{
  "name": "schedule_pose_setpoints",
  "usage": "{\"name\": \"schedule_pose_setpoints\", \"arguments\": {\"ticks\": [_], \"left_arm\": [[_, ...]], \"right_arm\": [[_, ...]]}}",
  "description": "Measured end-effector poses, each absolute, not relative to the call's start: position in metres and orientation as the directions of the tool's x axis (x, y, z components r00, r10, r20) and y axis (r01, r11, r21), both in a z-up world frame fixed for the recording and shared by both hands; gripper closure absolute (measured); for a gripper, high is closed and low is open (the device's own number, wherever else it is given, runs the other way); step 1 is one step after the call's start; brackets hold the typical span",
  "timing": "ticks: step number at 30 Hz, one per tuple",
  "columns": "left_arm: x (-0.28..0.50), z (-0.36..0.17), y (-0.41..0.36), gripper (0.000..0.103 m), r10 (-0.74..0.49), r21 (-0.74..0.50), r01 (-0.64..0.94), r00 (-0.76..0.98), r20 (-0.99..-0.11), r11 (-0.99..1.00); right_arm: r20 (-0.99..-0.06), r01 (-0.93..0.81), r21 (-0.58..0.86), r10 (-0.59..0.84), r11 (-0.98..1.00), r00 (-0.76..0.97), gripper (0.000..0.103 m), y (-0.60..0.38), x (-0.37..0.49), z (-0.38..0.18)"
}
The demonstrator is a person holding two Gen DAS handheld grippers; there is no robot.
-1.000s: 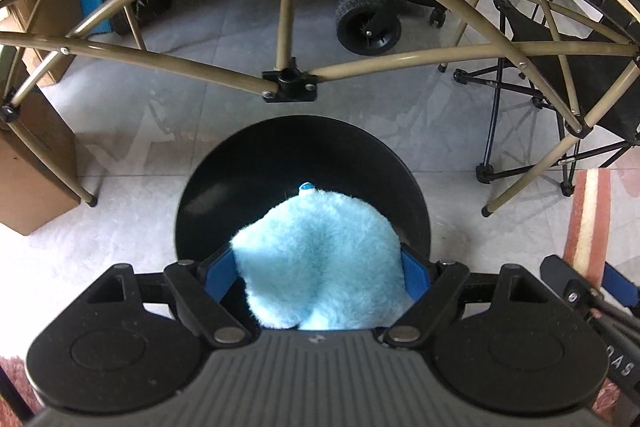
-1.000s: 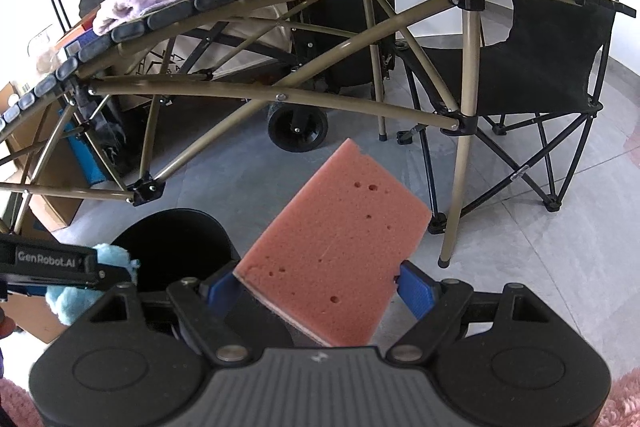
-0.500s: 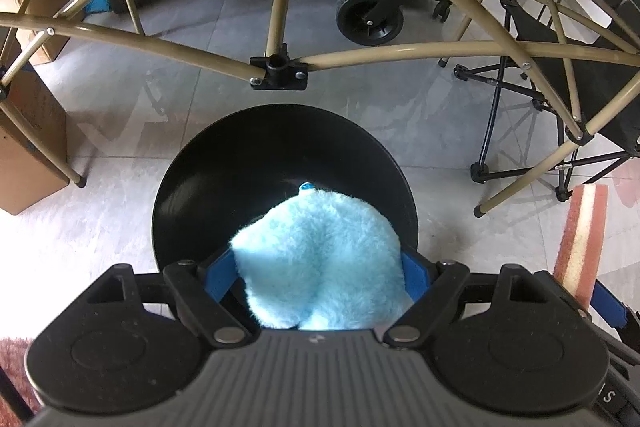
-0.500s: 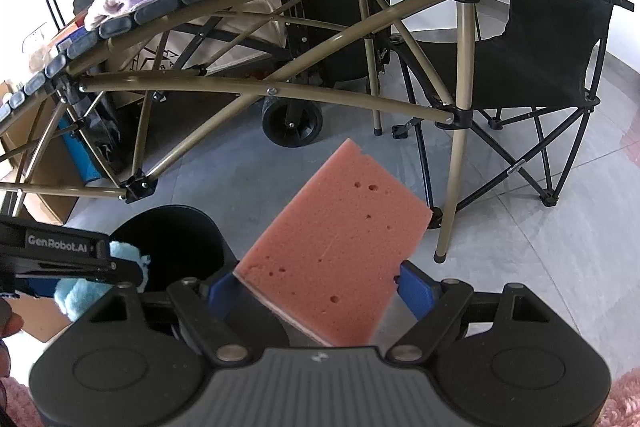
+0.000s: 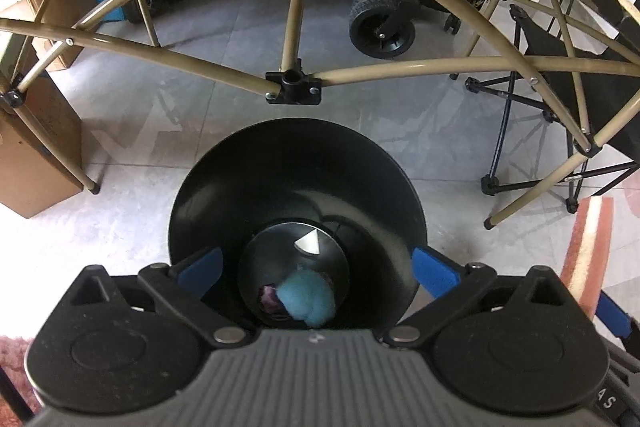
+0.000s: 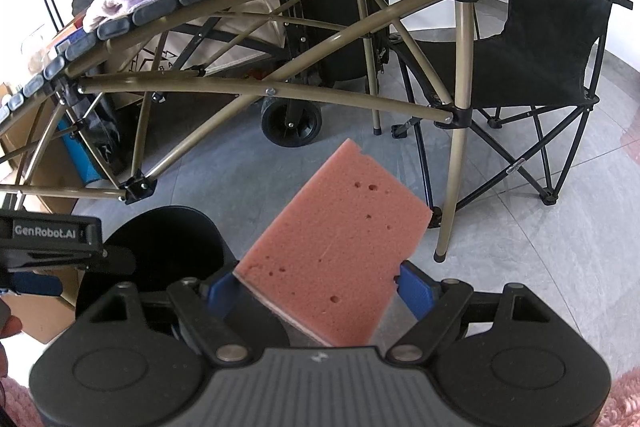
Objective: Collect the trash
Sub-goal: 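Open the left gripper to drop the blue cloth into the bin, then move the right gripper holding the pink sponge over the bin opening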
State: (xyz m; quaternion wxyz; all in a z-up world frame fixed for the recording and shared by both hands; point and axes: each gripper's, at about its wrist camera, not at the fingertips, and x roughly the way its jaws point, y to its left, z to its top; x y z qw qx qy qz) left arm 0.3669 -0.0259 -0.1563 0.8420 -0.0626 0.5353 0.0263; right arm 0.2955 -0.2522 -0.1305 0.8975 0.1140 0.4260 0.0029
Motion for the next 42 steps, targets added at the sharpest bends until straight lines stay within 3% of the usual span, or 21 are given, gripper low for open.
{"name": "schedule_pose_setpoints", "arguments": {"ticks": [42], "left_arm": [[0.349,-0.144,0.019,0.000,0.027,-0.059,-0.174,0.454,-0.890,0.983]], "right_arm": [[-0.751,-0.003,0.210,0.163,0.978,0.640,0.021,-0.215,0.299,-0.118]]}}
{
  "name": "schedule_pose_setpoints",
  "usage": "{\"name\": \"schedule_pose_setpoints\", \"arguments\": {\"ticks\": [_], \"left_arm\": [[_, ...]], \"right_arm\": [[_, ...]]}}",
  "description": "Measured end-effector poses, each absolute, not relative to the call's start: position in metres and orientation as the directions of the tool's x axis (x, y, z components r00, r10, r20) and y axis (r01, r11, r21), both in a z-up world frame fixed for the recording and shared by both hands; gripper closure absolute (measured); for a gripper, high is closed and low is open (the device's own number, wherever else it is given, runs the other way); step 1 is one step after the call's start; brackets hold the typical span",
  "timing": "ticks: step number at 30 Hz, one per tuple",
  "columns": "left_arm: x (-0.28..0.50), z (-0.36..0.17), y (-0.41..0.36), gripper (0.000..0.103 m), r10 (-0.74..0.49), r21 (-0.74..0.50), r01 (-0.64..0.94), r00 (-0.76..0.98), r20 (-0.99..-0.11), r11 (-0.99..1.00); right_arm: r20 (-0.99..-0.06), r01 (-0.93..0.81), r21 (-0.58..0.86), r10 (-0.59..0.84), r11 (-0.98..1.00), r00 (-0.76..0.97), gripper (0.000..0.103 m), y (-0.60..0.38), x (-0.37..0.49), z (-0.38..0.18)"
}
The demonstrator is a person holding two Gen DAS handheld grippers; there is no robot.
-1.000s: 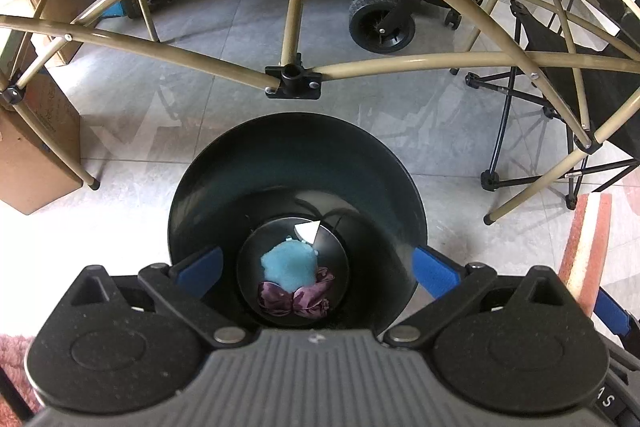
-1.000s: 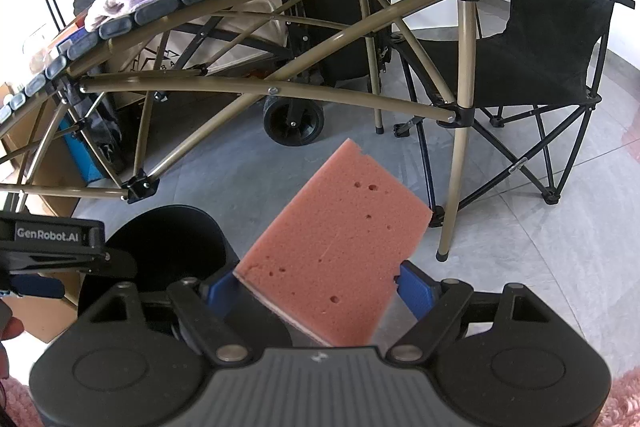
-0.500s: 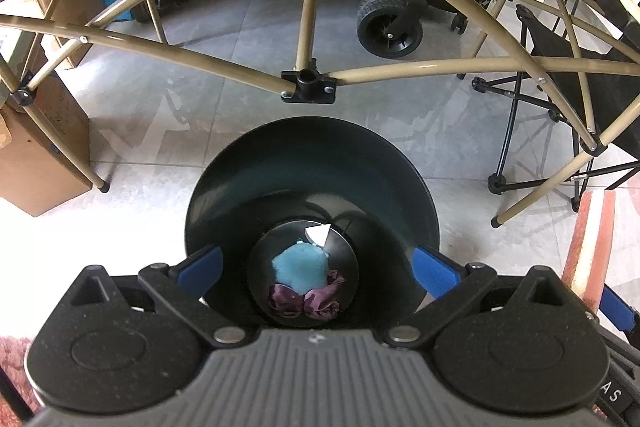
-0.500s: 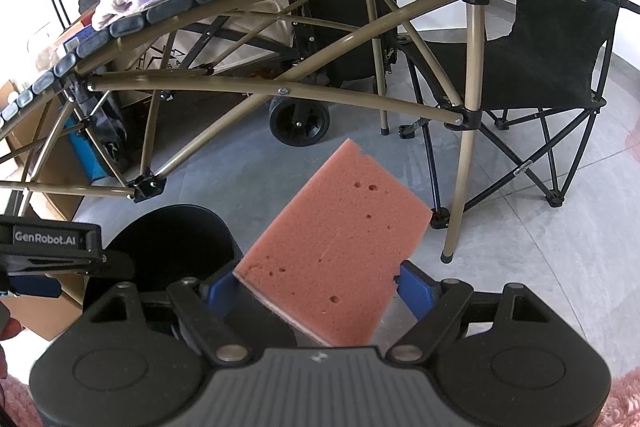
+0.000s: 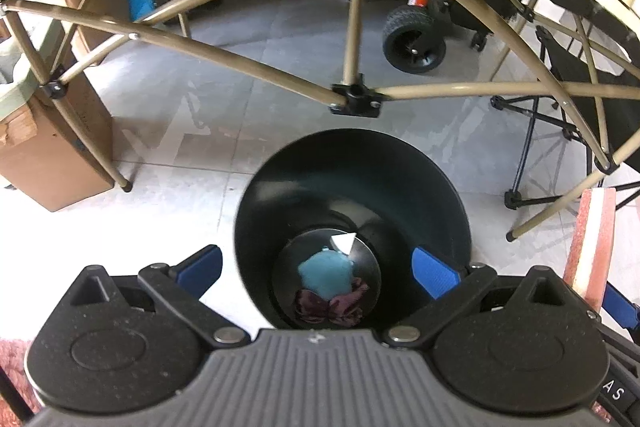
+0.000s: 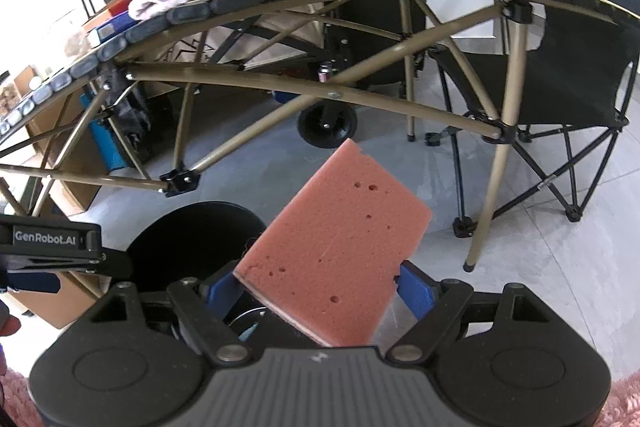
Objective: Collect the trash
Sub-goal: 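Move the right gripper holding the pink sponge over the bin opening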
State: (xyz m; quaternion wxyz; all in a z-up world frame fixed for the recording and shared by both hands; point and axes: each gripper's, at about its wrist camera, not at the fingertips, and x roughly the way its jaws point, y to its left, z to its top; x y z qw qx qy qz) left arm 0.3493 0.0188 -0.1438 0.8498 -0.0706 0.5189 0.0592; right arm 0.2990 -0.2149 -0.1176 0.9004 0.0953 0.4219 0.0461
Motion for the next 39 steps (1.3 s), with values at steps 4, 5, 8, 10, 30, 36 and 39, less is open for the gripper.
{"name": "schedule_pose_setpoints", "arguments": {"ticks": [4,5,8,10,30,36,39], "left_arm": [[0.345,-0.140,0.032,0.000,0.035,-0.061,-0.191,0.464,-0.885,0.980],[0.343,-0.139,0.035,0.000,0.037,-0.062,-0.196,0.467,-0.883,0.979],[0.339,-0.136,0.044,0.000,0.045,-0.063,-0.209,0.474,-0.879,0.976],[0.337,-0.135,0.050,0.000,0.052,-0.061,-0.217,0.479,-0.876,0.974],[0.311,-0.129,0.110,0.000,0.091,-0.074,-0.307,0.491,-0.866,0.949],[0.303,-0.135,0.133,0.000,0.113,-0.071,-0.351,0.476,-0.872,0.934],[0.299,-0.138,0.144,0.000,0.118,-0.072,-0.368,0.468,-0.876,0.927]], "right_arm": [[-0.749,-0.030,0.206,0.177,0.978,0.638,0.021,-0.203,0.301,-0.116],[-0.749,-0.037,0.204,0.180,0.978,0.638,0.021,-0.199,0.302,-0.115],[-0.750,-0.057,0.196,0.186,0.979,0.635,0.021,-0.188,0.303,-0.114],[-0.752,-0.067,0.190,0.189,0.980,0.631,0.021,-0.182,0.304,-0.115],[-0.772,-0.190,0.147,0.233,0.971,0.591,0.021,-0.112,0.311,-0.117],[-0.790,-0.202,0.137,0.230,0.970,0.568,0.021,-0.093,0.317,-0.123],[-0.803,-0.211,0.136,0.232,0.968,0.549,0.021,-0.084,0.320,-0.128]]}}
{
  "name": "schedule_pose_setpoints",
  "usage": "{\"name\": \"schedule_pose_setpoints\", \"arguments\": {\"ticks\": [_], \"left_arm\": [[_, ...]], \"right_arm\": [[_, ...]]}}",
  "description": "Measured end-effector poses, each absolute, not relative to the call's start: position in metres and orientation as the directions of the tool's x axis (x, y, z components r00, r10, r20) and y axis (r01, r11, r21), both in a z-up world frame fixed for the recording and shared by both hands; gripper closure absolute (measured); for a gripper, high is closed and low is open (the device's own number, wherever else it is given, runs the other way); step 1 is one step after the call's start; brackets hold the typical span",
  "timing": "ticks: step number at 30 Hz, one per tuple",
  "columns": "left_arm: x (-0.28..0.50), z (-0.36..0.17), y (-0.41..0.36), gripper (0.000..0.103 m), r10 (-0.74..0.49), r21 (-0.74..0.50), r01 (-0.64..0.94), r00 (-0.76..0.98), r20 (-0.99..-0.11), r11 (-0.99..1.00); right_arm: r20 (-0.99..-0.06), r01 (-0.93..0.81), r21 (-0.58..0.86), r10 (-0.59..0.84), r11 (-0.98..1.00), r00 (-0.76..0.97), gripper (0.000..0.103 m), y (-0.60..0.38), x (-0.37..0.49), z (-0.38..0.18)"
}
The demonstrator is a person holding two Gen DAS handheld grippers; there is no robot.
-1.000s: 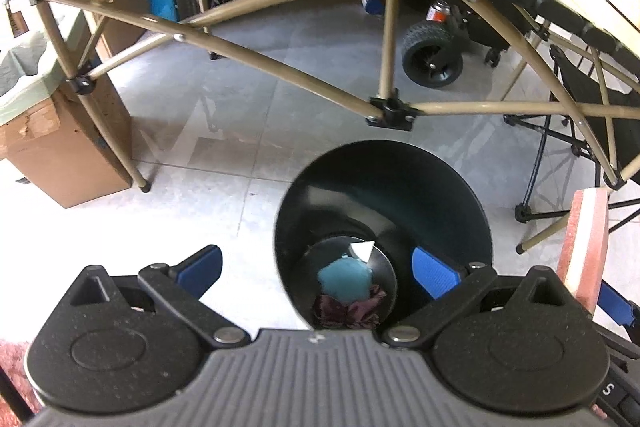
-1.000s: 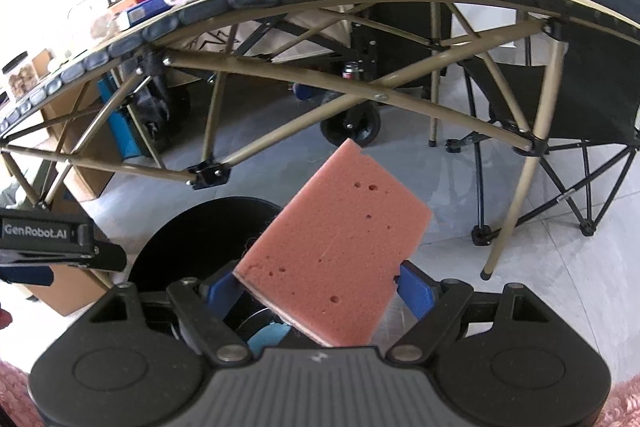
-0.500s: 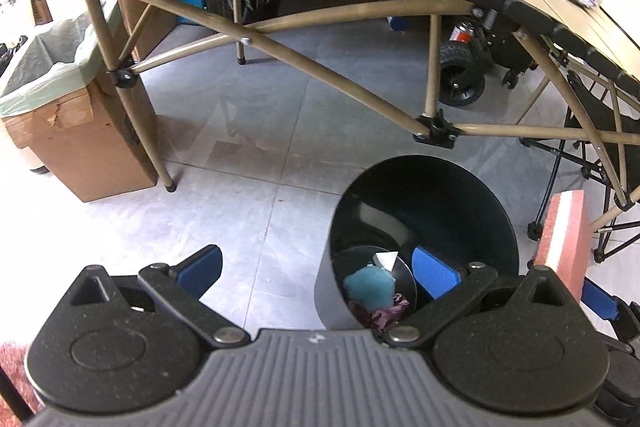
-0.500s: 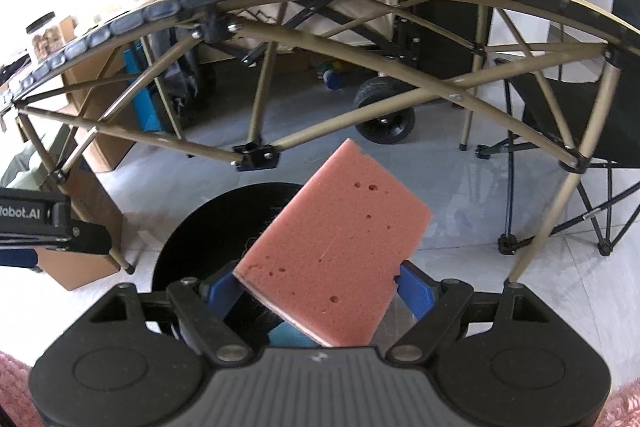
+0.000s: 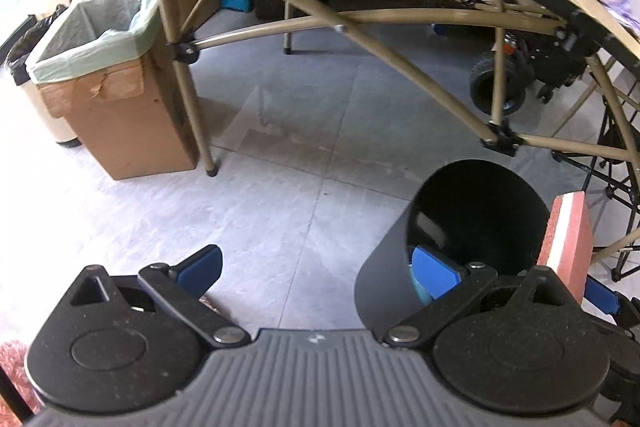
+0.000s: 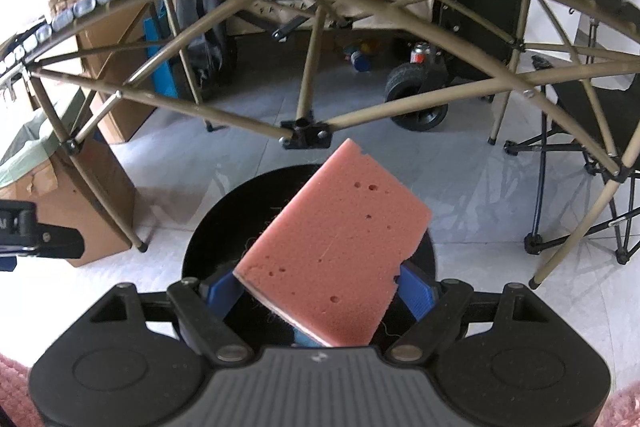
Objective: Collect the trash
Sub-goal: 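Move the right gripper holding the pink sponge over the bin opening, then open the right gripper to drop the pink sponge into the bin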
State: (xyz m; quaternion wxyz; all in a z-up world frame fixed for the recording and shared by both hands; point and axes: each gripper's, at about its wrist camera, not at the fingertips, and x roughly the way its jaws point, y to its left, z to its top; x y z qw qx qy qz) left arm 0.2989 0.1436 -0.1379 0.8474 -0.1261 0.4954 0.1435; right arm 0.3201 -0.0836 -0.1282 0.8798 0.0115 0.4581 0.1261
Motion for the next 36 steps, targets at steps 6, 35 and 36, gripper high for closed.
{"name": "schedule_pose_setpoints", "arguments": {"ticks": [6,35,36], "left_arm": [[0.295,-0.143,0.157,0.000,0.131,-0.065,-0.392,0.454,-0.881,0.918],[0.297,-0.157,0.166,0.000,0.129,-0.048,-0.398,0.406,-0.905,0.916],[0.297,-0.157,0.166,0.000,0.129,-0.048,-0.399,0.406,-0.905,0.916]], "right_arm": [[-0.822,-0.213,0.125,0.222,0.969,0.525,0.021,-0.071,0.326,-0.135],[-0.892,-0.200,0.120,0.194,0.973,0.409,0.013,-0.053,0.350,-0.152],[-0.893,-0.197,0.122,0.194,0.973,0.405,0.012,-0.053,0.351,-0.153]]}}
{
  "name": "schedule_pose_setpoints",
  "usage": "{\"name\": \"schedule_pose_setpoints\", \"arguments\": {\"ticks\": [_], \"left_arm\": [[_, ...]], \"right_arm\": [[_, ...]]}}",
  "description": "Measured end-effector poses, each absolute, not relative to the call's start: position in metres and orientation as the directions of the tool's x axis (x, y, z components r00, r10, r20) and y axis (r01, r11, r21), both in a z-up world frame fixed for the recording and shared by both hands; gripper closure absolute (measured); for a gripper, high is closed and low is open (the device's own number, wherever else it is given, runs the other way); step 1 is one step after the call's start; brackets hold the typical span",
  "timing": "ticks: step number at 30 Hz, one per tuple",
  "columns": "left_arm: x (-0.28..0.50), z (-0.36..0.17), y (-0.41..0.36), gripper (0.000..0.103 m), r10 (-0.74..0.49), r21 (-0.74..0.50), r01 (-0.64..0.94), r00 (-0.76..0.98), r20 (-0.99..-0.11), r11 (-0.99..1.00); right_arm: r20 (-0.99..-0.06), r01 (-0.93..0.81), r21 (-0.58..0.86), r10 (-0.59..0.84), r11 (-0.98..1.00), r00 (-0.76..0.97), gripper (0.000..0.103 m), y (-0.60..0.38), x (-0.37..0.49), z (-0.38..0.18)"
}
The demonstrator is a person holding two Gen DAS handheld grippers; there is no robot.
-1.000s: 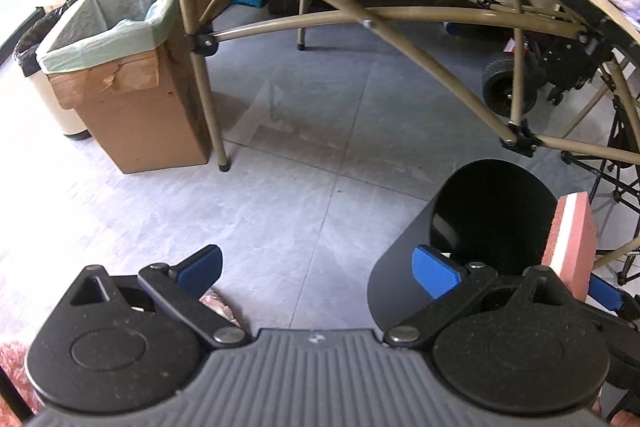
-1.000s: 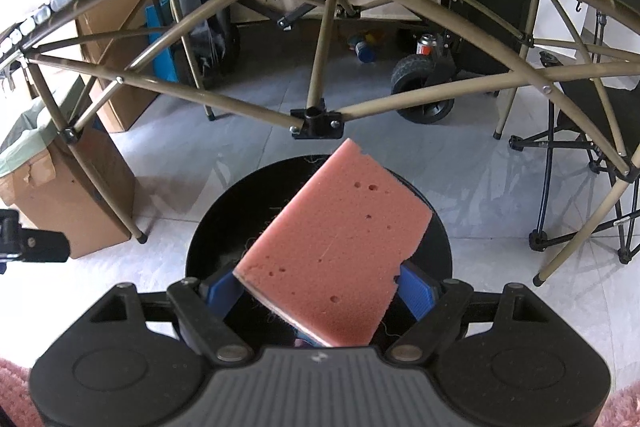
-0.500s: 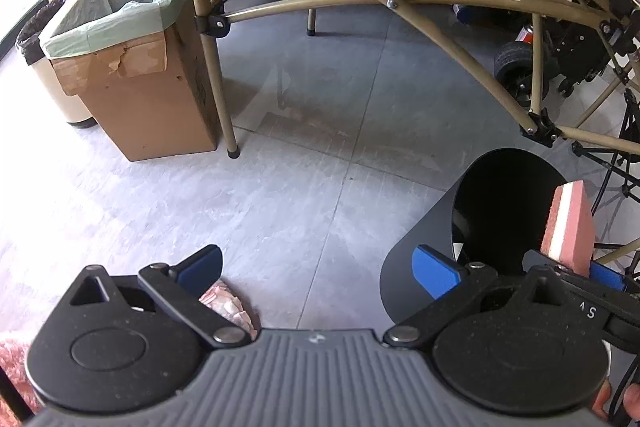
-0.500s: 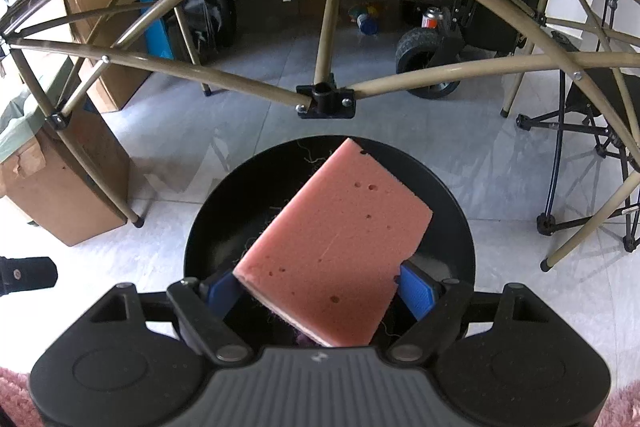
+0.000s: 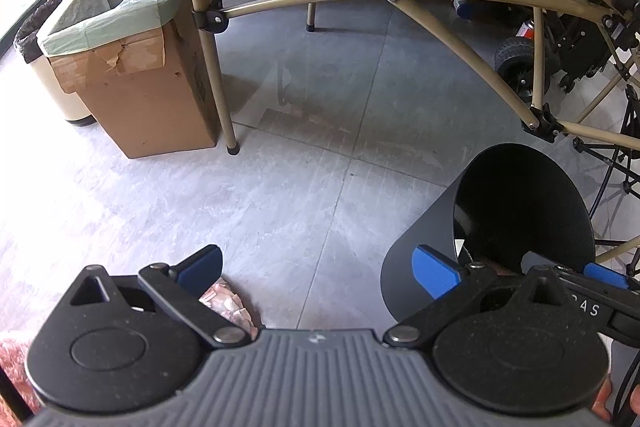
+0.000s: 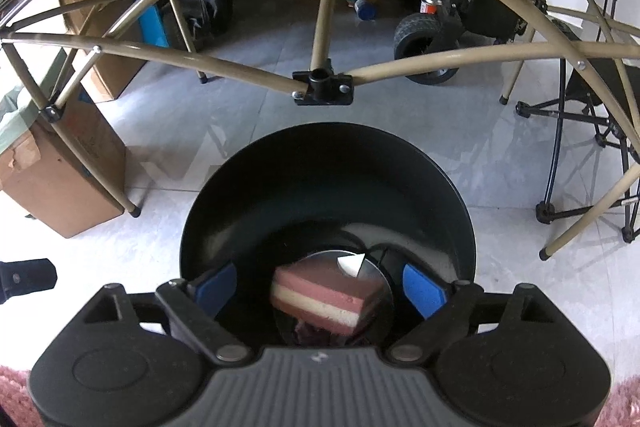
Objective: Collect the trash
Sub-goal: 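Open the right gripper to drop the pink sponge into the bin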
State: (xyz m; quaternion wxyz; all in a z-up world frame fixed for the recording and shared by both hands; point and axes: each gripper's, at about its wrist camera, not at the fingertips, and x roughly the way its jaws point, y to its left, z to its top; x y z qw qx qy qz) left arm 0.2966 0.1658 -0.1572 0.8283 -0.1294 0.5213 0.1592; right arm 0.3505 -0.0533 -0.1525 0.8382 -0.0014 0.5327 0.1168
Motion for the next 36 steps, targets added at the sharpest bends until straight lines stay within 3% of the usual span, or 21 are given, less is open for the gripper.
{"name": "schedule_pose_setpoints", "arguments": {"ticks": [22,36], "left_arm": [[0.297,-0.160,0.160,0.000,0.147,-0.023,-0.385,0.405,-0.903,0.923],[0.293,-0.143,0.143,0.000,0.152,-0.027,-0.332,0.502,-0.852,0.943]], "right_arm": [[-0.885,-0.225,0.166,0.246,0.960,0.394,0.010,-0.061,0.343,-0.144],[-0.841,-0.227,0.186,0.274,0.956,0.466,0.010,-0.082,0.330,-0.120]]}}
